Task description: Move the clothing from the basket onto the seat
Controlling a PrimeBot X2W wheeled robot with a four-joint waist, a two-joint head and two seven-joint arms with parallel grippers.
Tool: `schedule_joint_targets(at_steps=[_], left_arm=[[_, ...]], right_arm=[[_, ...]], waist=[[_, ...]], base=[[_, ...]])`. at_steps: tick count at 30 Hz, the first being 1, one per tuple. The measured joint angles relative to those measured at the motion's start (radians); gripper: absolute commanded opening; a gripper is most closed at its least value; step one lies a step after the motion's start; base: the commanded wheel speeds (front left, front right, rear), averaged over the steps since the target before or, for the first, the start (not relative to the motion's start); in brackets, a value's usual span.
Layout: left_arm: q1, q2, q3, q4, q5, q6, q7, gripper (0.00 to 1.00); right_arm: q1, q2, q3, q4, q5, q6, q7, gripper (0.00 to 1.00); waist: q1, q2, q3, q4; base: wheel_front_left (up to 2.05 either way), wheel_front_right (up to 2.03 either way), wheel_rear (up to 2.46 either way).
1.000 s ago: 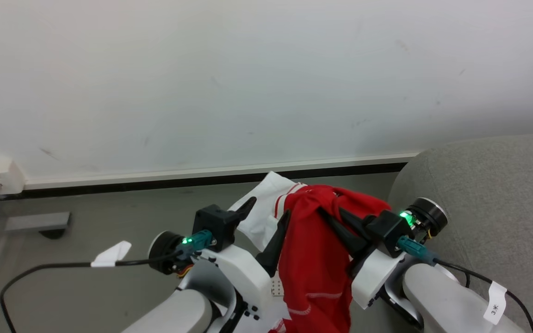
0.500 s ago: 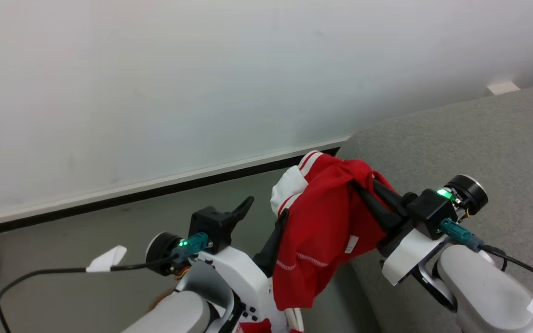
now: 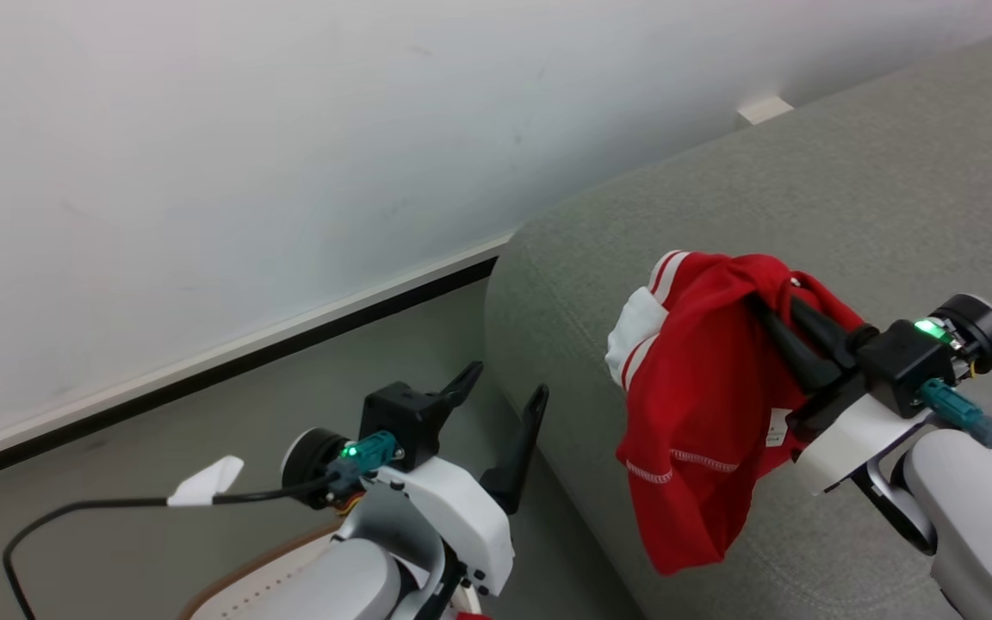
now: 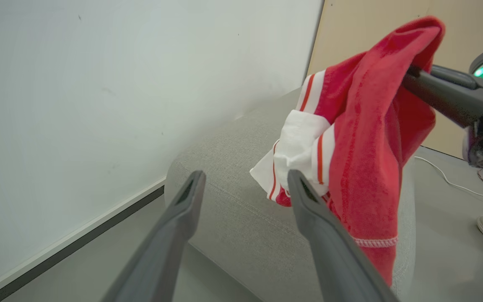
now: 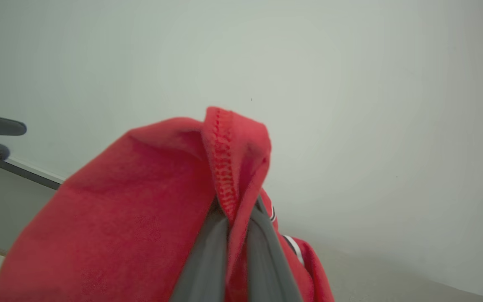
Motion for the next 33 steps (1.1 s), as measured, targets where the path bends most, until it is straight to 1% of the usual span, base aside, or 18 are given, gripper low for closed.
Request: schedule_joint_targets(at_steps=[4, 7, 10, 14, 19, 22, 26, 29, 33], left_arm=[[-0.008, -0.006, -0.005, 0.001, 0.000, 0.000, 0.000, 1.00], [-0.014, -0.009, -0.010, 0.000, 0.001, 0.000, 0.002, 1.00], [-0.041, -0.013, -0.019, -0.005, 0.011, -0.003, 0.017, 1.00], [-0.112, -0.024, -0.038, -0.008, 0.047, -0.014, 0.054, 1.00], [-0.239, -0.041, -0.062, 0.002, 0.097, -0.039, 0.099, 1.00], [-0.318, -0.063, -0.070, 0.015, 0.124, -0.053, 0.120, 1.00], [-0.440, -0.095, -0.074, 0.036, 0.166, -0.079, 0.133, 1.00], [-0.519, -0.117, -0.078, 0.061, 0.189, -0.096, 0.140, 1.00], [-0.583, -0.154, -0.075, 0.091, 0.204, -0.103, 0.120, 1.00]], right_arm=[[0.007, -0.021, -0.027, -0.010, 0.001, 0.000, 0.000, 0.00], [0.009, -0.030, -0.048, -0.017, 0.002, 0.000, 0.000, 0.00], [0.010, -0.035, -0.093, -0.027, 0.011, 0.000, 0.000, 0.00], [-0.009, -0.048, -0.184, -0.030, 0.016, 0.000, 0.000, 0.00], [-0.108, -0.082, -0.342, -0.009, 0.016, 0.000, 0.000, 0.00], [-0.186, -0.120, -0.429, 0.035, 0.012, 0.000, 0.000, 0.00], [-0.325, -0.198, -0.521, 0.121, 0.000, 0.000, 0.000, 0.00], [-0.421, -0.255, -0.579, 0.213, -0.011, 0.000, -0.002, 0.00], [-0.495, -0.295, -0.643, 0.350, -0.051, 0.000, -0.002, 0.00]], waist=[[0.0000, 0.0000, 0.013, -0.033], [0.0000, 0.0000, 0.027, -0.041], [-0.0001, 0.0000, 0.054, -0.038], [0.0000, 0.0000, 0.117, -0.022], [0.0001, 0.0000, 0.232, 0.013], [0.0001, 0.0000, 0.312, 0.040], [0.0002, 0.0000, 0.430, 0.080], [0.0003, -0.0001, 0.519, 0.113], [0.0003, -0.0001, 0.624, 0.162]], base=[[0.00, 0.00, 0.00], [0.00, 0.00, 0.00], [0.00, 0.00, 0.00], [0.00, 0.00, 0.00], [0.00, 0.00, 0.00], [0.00, 0.00, 0.00], [0.00, 0.00, 0.00], [0.00, 0.00, 0.00], [0.00, 0.00, 0.00]])
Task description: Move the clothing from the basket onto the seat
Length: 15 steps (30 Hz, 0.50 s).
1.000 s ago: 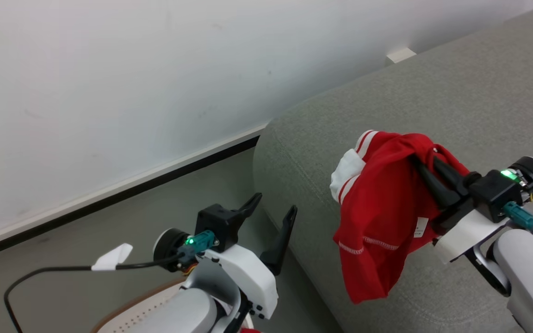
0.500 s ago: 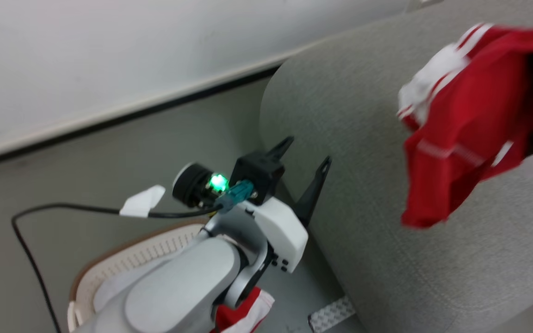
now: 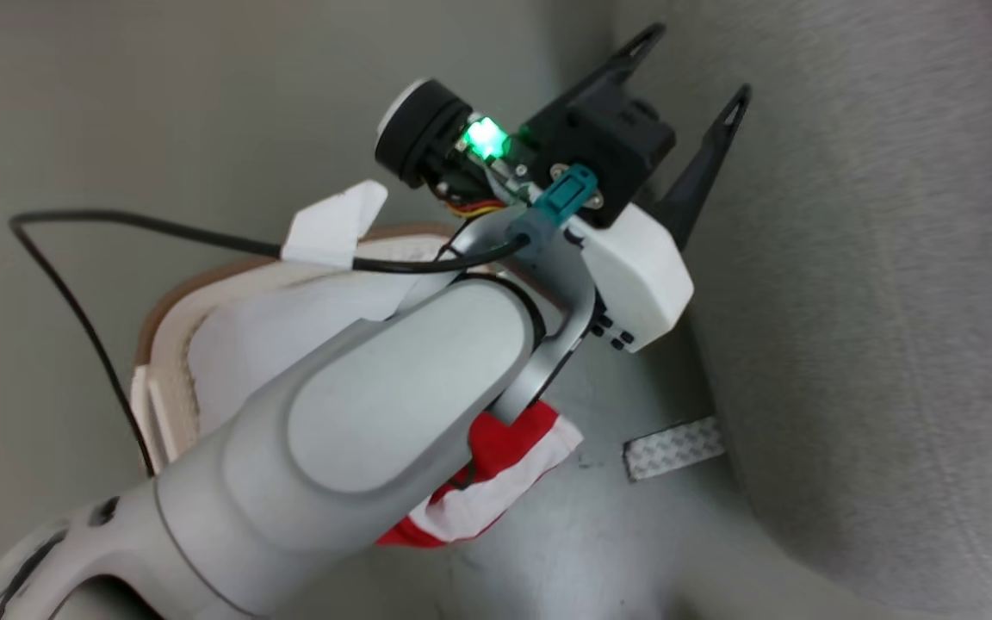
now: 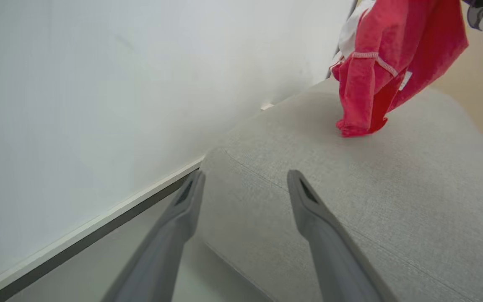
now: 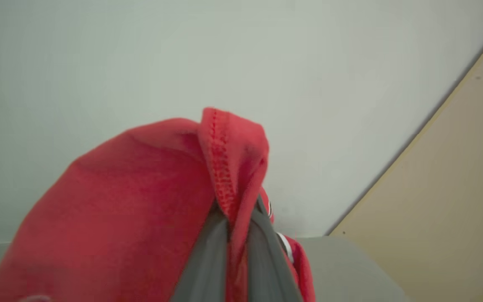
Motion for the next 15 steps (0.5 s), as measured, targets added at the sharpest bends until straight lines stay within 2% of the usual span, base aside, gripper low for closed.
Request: schedule_joint_targets(at_steps=[3, 8, 9, 10, 11, 12, 15], left_arm=[[-0.021, -0.024, 0.005, 0.022, 0.002, 0.004, -0.021, 1.00], [-0.013, -0.038, 0.007, 0.061, 0.001, 0.016, -0.056, 1.00], [-0.006, -0.035, 0.007, 0.068, 0.001, 0.016, -0.062, 1.00], [0.003, -0.032, 0.006, 0.073, 0.000, 0.016, -0.065, 1.00], [0.012, -0.026, 0.006, 0.080, -0.002, 0.016, -0.069, 1.00], [0.022, -0.019, 0.007, 0.087, -0.005, 0.016, -0.076, 1.00], [0.062, 0.008, 0.018, 0.102, -0.025, 0.016, -0.097, 1.00]], right_arm=[[-0.014, 0.000, -0.057, 0.095, -0.047, 0.000, 0.000, 0.00], [0.011, 0.072, -0.173, 0.186, -0.121, 0.000, 0.000, 0.01], [0.021, 0.091, -0.193, 0.186, -0.139, 0.000, 0.000, 0.30], [0.033, 0.109, -0.213, 0.177, -0.160, 0.000, 0.000, 0.48], [0.045, 0.130, -0.229, 0.169, -0.174, 0.000, 0.000, 0.96], [0.063, 0.151, -0.235, 0.163, -0.185, 0.000, 0.000, 1.00], [0.122, 0.213, -0.269, 0.114, -0.211, 0.000, 0.001, 1.00]], waist=[[0.0000, 0.0000, 0.061, 0.042], [-0.0001, 0.0000, 0.118, 0.110], [-0.0001, -0.0001, 0.124, 0.118], [-0.0001, 0.0000, 0.127, 0.124], [-0.0001, 0.0000, 0.125, 0.126], [-0.0002, -0.0001, 0.120, 0.126], [-0.0002, 0.0000, 0.090, 0.121]], base=[[0.00, 0.00, 0.00], [0.00, 0.00, 0.00], [0.00, 0.00, 0.00], [0.00, 0.00, 0.00], [0.00, 0.00, 0.00], [0.00, 0.00, 0.00], [0.00, 0.00, 0.00]])
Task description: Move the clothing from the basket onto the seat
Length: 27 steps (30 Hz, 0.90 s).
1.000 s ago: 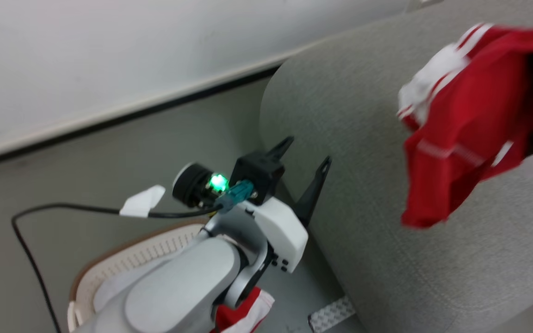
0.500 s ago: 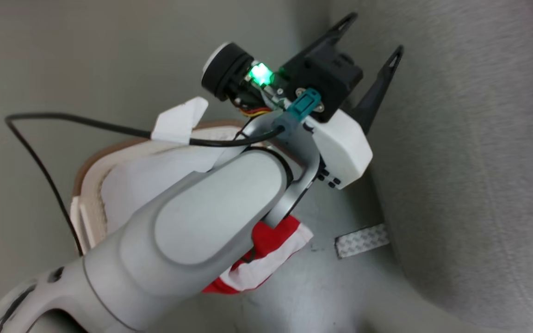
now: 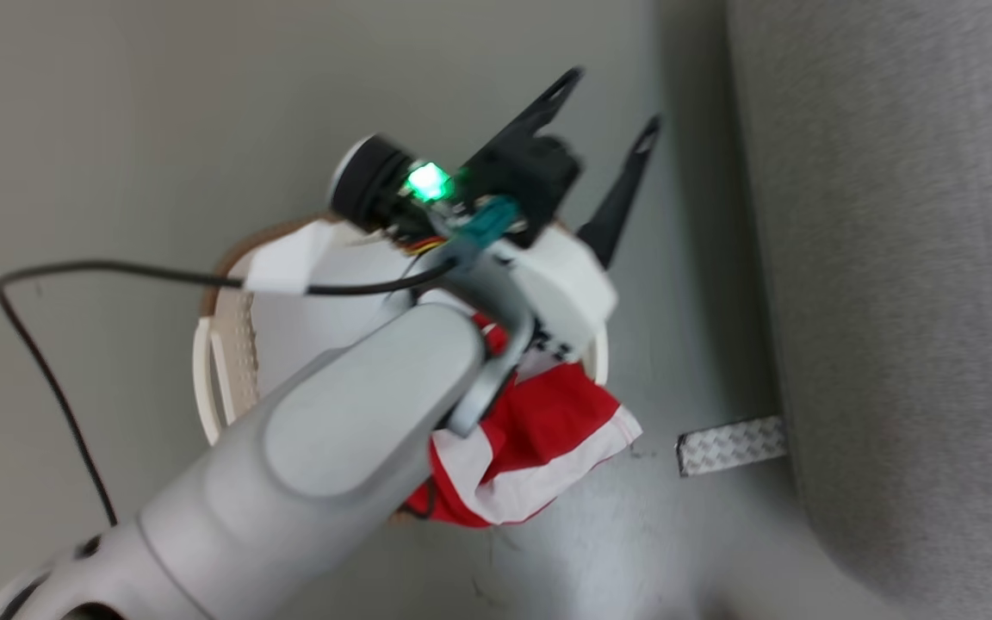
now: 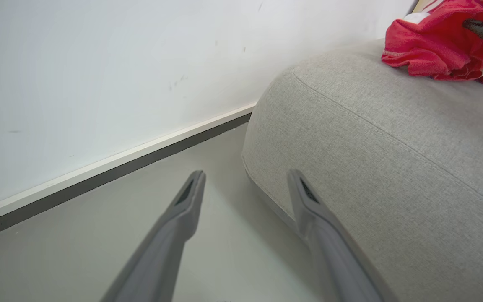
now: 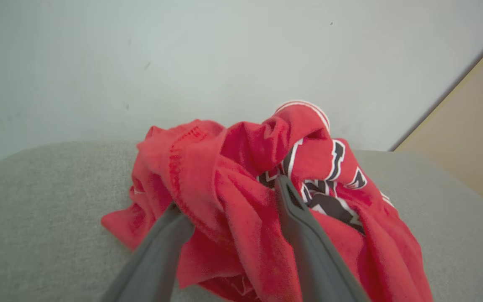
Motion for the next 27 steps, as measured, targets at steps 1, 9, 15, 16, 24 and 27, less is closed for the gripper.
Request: schedule_joint_targets(at_steps=[1, 9, 15, 16, 24, 27], left_arm=[[0.015, 0.012, 0.004, 0.004, -0.006, 0.002, -0.007, 1.00], [0.160, 0.091, 0.073, 0.006, -0.069, 0.044, -0.106, 1.00], [0.319, 0.145, 0.124, 0.003, -0.119, 0.098, -0.186, 1.00], [0.350, 0.152, 0.135, 0.001, -0.129, 0.108, -0.199, 1.00], [0.569, 0.204, 0.205, -0.014, -0.178, 0.147, -0.258, 1.00], [0.636, 0.213, 0.240, -0.030, -0.184, 0.147, -0.265, 1.00]], right_arm=[[0.014, 0.014, -0.013, -0.023, -0.004, 0.000, 0.000, 1.00], [0.224, 0.118, -0.020, -0.294, -0.058, 0.000, -0.001, 1.00], [0.406, 0.175, 0.029, -0.446, -0.016, 0.000, -0.001, 1.00], [0.439, 0.185, 0.038, -0.468, -0.017, 0.000, -0.001, 1.00], [0.651, 0.257, 0.087, -0.562, -0.017, 0.000, -0.001, 1.00], [0.714, 0.281, 0.107, -0.578, -0.022, 0.000, -0.001, 1.00]], waist=[[0.0000, -0.0001, -0.015, -0.004], [-0.0002, 0.0000, -0.175, -0.019], [-0.0004, 0.0000, -0.326, -0.006], [-0.0004, 0.0000, -0.352, -0.001], [-0.0006, 0.0000, -0.532, 0.053], [-0.0006, 0.0000, -0.585, 0.076]], base=[[0.00, 0.00, 0.00], [0.00, 0.00, 0.00], [0.00, 0.00, 0.00], [0.00, 0.00, 0.00], [0.00, 0.00, 0.00], [0.00, 0.00, 0.00]])
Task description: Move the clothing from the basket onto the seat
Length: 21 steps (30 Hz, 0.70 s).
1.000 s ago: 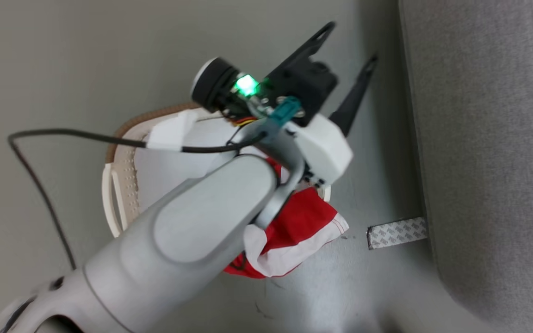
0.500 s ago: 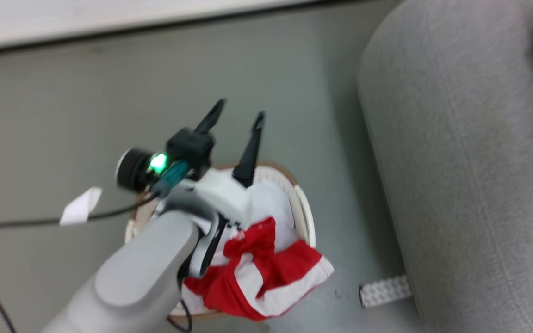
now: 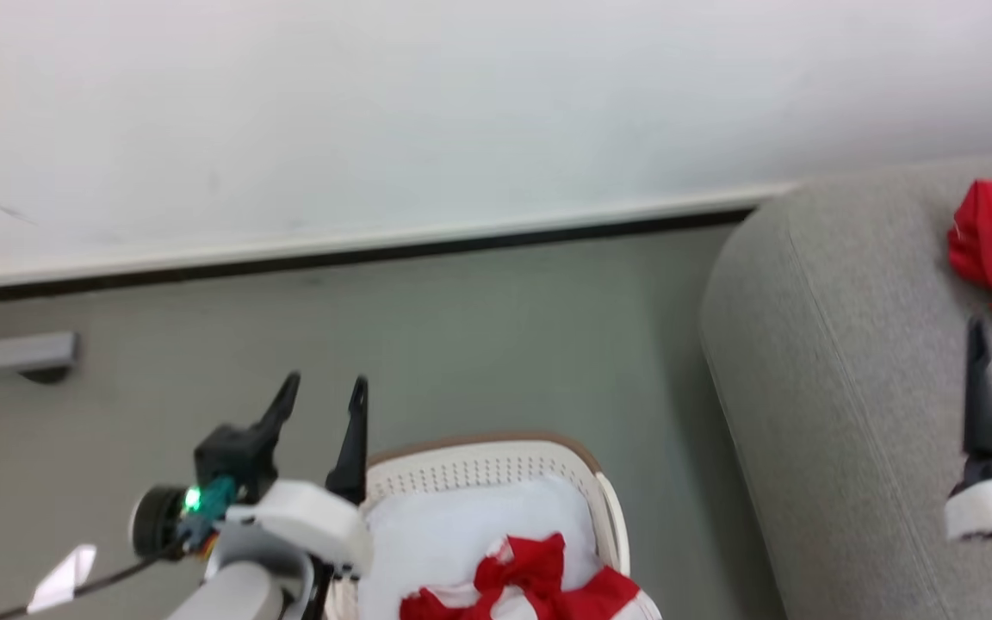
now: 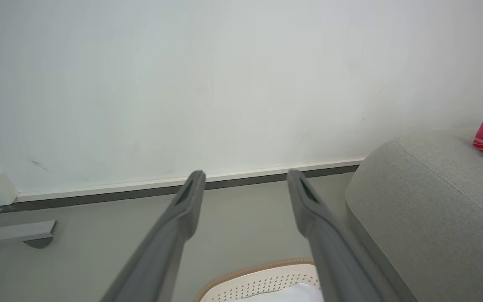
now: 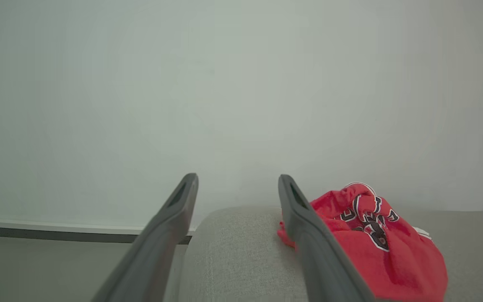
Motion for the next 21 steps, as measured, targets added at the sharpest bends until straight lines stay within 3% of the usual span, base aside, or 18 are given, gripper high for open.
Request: schedule_joint_targets(at_steps=[9, 15, 21], left_arm=[[0.207, -0.022, 0.176, -0.058, 0.077, 0.000, -0.004, 1.00], [0.339, -0.076, 0.302, -0.070, 0.143, -0.035, -0.005, 1.00], [0.430, -0.129, 0.408, -0.081, 0.213, -0.100, -0.005, 1.00]], right_arm=[[0.141, 0.075, 0.051, 0.016, -0.036, 0.000, 0.000, 1.00], [0.209, 0.114, 0.072, 0.032, -0.046, 0.000, 0.000, 1.00], [0.255, 0.125, 0.086, 0.033, -0.042, 0.000, 0.000, 1.00]], waist=[[0.0001, 0.0000, -0.104, 0.043], [0.0002, 0.0001, -0.144, 0.040], [0.0003, 0.0001, -0.165, 0.033]], base=[[0.00, 0.00, 0.00], [0.00, 0.00, 0.00], [0.00, 0.00, 0.00]])
